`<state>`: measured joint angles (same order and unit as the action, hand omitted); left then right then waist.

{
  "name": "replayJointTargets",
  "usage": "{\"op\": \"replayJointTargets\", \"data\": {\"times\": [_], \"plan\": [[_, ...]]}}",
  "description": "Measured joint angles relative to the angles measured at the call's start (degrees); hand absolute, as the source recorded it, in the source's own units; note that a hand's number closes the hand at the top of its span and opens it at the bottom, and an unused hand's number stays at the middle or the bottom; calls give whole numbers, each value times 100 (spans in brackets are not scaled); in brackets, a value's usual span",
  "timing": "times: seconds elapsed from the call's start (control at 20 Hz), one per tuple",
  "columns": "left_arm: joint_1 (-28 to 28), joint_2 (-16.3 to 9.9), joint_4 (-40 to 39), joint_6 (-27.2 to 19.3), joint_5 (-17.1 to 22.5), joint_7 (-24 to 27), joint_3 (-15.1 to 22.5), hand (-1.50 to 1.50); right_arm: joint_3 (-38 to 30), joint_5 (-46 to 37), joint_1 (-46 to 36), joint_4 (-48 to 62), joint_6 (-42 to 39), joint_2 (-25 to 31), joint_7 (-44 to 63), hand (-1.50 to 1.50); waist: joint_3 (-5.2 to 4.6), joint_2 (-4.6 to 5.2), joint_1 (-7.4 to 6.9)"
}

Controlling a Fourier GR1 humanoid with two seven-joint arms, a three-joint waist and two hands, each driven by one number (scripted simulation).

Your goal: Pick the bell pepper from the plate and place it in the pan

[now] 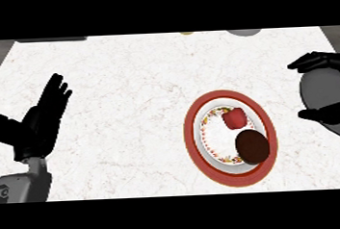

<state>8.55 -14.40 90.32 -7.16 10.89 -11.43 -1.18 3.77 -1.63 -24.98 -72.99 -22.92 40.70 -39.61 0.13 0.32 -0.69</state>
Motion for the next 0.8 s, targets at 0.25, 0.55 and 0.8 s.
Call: {"op": "replayJointTargets", "data": {"times": [0.25,0.55,0.8], "plan": [[81,15,-63,55,12,0,-46,0,168,-790,-429,181,222,280,-346,-150,-7,-9,-9],[150,98,-106,-6,-102,-34,9,0,741,-1694,-883,-341,205,320,190,-150,-17,-28,12],[170,81,-2,-2,-93,-158,-28,0,1325,-2605,-1227,-588,173,182,786,-150,-19,-34,-4]]}}
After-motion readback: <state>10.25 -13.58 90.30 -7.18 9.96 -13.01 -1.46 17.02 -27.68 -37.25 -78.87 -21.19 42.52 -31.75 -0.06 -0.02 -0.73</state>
